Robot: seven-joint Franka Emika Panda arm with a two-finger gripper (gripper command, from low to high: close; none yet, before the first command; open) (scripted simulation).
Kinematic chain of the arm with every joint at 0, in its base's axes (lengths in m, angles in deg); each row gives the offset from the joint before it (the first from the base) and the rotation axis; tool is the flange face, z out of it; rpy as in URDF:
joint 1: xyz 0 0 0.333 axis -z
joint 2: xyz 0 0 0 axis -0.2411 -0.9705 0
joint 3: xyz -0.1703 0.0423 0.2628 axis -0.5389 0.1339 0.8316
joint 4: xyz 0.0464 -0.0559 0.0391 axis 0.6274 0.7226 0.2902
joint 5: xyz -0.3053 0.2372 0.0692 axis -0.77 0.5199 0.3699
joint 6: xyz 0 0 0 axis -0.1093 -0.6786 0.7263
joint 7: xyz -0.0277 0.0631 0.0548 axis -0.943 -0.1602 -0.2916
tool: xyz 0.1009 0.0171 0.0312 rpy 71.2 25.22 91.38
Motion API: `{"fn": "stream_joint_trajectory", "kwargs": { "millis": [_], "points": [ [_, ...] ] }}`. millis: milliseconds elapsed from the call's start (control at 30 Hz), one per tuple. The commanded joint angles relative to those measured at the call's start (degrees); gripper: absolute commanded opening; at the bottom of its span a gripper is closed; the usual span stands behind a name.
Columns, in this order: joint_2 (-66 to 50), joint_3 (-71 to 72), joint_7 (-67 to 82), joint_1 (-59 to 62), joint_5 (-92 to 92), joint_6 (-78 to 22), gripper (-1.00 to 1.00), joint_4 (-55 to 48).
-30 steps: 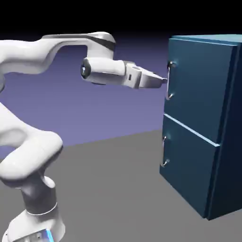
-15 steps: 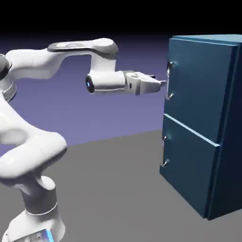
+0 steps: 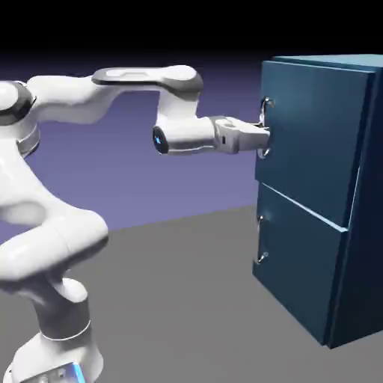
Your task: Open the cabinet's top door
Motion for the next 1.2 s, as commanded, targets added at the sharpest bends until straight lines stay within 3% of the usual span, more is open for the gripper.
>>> {"fn": "stream_joint_trajectory", "kwargs": {
  "millis": [0,300,633,900,1167],
  "points": [
    [-0.01,-1.93,-0.42,-2.08,-1.66,-1.60,-1.00,1.83],
    [3.45,-20.58,-5.79,-16.43,-20.22,-18.42,-1.00,16.90],
    [6.34,-41.34,-8.85,-19.24,-43.97,-40.39,-1.00,25.56],
    [-0.21,-57.71,-6.60,-16.26,-63.84,-59.76,-1.00,23.55],
    [-15.38,-71.23,-1.23,-15.61,-81.07,-79.35,-1.00,12.65]
  ]
}}
